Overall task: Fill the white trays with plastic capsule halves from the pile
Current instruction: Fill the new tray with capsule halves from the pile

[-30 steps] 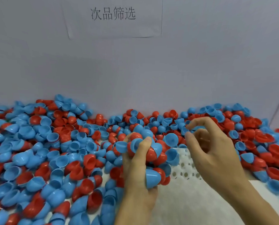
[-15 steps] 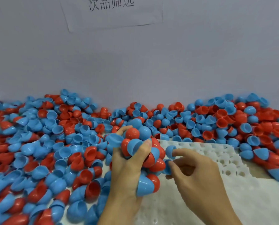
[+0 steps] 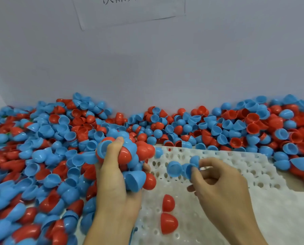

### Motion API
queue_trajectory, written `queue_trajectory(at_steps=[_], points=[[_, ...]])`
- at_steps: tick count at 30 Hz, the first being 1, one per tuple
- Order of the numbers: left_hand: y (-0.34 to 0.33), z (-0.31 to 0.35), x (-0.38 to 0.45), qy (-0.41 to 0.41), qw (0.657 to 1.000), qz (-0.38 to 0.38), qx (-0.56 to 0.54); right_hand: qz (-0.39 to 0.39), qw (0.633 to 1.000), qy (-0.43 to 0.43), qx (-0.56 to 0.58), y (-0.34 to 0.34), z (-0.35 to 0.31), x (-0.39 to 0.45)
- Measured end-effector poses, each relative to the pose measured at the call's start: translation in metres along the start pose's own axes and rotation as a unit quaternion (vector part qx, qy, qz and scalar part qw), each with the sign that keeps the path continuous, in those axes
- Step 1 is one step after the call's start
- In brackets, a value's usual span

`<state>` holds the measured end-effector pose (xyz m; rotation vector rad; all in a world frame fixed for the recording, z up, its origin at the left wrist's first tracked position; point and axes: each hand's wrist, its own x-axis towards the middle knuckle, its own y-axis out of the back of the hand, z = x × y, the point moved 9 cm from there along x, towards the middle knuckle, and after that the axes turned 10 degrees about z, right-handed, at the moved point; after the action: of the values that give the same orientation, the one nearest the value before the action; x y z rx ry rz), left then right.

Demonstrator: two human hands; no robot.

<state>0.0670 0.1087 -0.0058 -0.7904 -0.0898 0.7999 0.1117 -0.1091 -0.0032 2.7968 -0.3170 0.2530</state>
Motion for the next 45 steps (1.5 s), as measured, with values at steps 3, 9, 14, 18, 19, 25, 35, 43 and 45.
queue_trajectory(at_steps=[3,9,14,18,19,25,35,43,45], points=[[0.001,0.007,-0.002,-0.018,0.999,0.026,0.011,0.025,1.000,-0.006,-0.007,0.013,0.001,0.002],[0.017,0.048,-0.002,-0.165,0.977,0.104,0.087,0.022,0.999,-0.043,-0.009,0.022,0.007,0.006],[0.011,0.057,-0.004,-0.247,0.930,0.076,0.263,-0.004,0.999,-0.051,-0.010,0.021,0.008,0.007],[0.017,0.070,-0.005,-0.272,0.893,0.116,0.339,-0.013,0.999,-0.051,-0.008,0.019,0.008,0.008],[0.016,0.073,-0.005,-0.266,0.892,0.113,0.349,-0.013,0.999,-0.050,-0.008,0.019,0.009,0.008],[-0.004,0.060,-0.017,-0.301,0.700,0.076,0.643,-0.012,0.999,-0.047,-0.016,0.019,0.011,0.010],[-0.032,-0.037,-0.046,-0.144,0.573,-0.263,0.763,-0.003,0.998,-0.034,-0.045,0.022,0.014,0.012],[-0.040,0.010,-0.035,-0.250,0.735,-0.174,0.606,-0.002,0.998,-0.028,-0.060,0.023,0.014,0.015],[-0.034,0.044,-0.029,-0.333,0.783,-0.085,0.519,-0.002,0.998,-0.026,-0.061,0.022,0.012,0.014]])
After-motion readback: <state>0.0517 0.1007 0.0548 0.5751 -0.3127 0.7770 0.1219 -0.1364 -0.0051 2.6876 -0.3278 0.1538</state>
